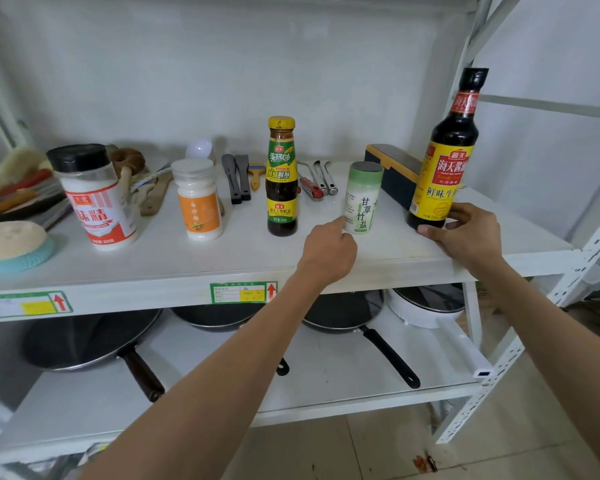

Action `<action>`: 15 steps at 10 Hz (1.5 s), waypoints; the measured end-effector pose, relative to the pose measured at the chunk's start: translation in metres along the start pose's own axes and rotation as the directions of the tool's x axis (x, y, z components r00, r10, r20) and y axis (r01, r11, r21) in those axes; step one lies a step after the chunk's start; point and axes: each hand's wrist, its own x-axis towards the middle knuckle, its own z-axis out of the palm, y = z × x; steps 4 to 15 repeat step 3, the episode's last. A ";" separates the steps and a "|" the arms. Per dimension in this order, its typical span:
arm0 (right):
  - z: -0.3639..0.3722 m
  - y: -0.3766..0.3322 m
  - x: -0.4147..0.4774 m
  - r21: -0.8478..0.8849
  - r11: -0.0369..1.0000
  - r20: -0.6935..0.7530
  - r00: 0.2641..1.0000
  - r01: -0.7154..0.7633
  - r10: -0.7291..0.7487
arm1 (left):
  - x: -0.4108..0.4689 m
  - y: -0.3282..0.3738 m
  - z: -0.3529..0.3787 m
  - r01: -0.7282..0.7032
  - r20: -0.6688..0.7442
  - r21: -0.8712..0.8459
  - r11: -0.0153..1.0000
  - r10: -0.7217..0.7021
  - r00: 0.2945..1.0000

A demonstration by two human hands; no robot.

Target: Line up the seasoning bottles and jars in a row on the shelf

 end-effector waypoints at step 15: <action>-0.012 -0.005 -0.006 0.103 0.993 0.053 0.997 -0.063 0.058 | -0.009 0.007 -0.013 -0.010 -0.074 -0.354 0.935 -0.017 0.997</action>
